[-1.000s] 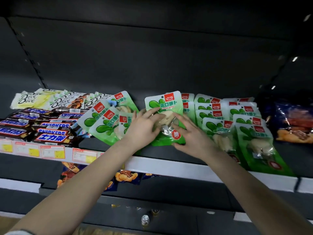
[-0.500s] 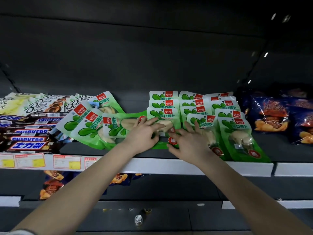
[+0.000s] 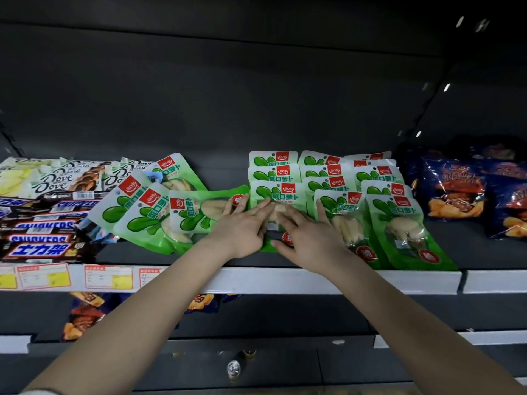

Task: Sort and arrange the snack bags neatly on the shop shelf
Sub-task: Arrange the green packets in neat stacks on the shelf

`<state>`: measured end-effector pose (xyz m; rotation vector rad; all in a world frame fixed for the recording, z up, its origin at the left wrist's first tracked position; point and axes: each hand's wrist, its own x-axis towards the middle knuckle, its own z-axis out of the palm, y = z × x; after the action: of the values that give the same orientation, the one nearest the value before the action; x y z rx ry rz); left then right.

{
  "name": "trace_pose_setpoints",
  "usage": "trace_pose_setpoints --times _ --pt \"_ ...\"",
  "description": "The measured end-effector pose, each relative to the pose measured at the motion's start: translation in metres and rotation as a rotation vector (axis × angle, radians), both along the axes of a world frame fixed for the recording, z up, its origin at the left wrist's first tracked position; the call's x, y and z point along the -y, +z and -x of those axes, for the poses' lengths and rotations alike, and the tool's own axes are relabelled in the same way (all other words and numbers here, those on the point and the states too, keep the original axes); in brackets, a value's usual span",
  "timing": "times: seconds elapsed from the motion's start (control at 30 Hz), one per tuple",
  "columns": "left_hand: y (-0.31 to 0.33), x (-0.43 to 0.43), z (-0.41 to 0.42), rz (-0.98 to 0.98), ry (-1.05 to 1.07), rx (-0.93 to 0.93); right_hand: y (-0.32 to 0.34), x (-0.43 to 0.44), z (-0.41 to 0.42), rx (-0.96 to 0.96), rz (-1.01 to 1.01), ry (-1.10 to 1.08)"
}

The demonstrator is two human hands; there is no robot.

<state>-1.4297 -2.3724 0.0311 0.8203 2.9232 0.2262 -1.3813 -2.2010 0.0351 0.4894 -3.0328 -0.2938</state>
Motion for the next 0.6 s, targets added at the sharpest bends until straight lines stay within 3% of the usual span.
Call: trace_pose_setpoints --times 0.27,0.6 --pt "0.004 -0.003 0.004 0.023 0.03 0.027 0.004 0.008 0.008 0.038 0.002 -0.027" --pt "0.007 0.031 0.0 -0.001 0.174 -0.072 0.009 0.037 0.014 -0.128 0.159 0.031"
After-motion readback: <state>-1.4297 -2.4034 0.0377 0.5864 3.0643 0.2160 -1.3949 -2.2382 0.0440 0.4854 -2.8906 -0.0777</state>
